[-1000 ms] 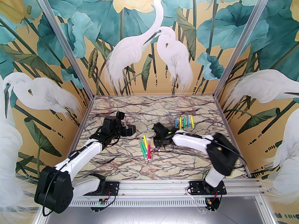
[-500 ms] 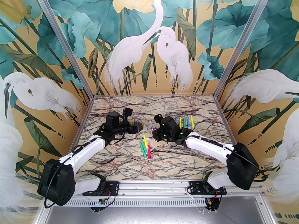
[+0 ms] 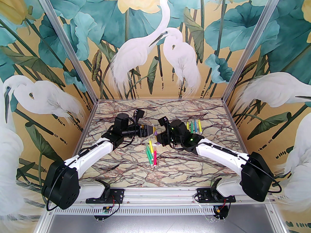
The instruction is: Open the pen caps
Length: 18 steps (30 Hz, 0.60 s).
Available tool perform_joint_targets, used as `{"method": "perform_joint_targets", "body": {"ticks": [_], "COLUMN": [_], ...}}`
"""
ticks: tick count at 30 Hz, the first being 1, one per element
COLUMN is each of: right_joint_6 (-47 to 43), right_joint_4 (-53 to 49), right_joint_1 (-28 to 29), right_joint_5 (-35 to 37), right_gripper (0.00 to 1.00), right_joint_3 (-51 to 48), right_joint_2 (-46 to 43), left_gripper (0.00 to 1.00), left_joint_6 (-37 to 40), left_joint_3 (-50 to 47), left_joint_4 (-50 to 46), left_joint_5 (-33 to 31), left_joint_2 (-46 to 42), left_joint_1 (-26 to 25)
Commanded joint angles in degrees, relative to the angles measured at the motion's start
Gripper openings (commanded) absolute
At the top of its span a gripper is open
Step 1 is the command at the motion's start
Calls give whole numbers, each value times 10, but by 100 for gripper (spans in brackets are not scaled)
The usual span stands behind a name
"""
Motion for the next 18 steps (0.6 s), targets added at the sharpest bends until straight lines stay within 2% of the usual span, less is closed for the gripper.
{"method": "perform_joint_targets", "body": {"ticks": [1, 12, 18], "right_joint_6": [-12, -16, -16], "right_joint_4": [10, 6, 6], "right_joint_1": [0, 1, 1], "right_joint_5": [-19, -23, -16], "right_gripper": [0, 0, 0], "right_joint_3": [-5, -5, -10], "right_joint_2": [-11, -12, -14], "left_gripper": [64, 38, 19], "left_joint_6": [-4, -13, -19], "left_joint_3": [20, 31, 34], "left_joint_4": [15, 18, 19], "left_joint_5": [17, 22, 22], "left_joint_2": [16, 30, 33], "left_joint_1": [-5, -8, -8]}}
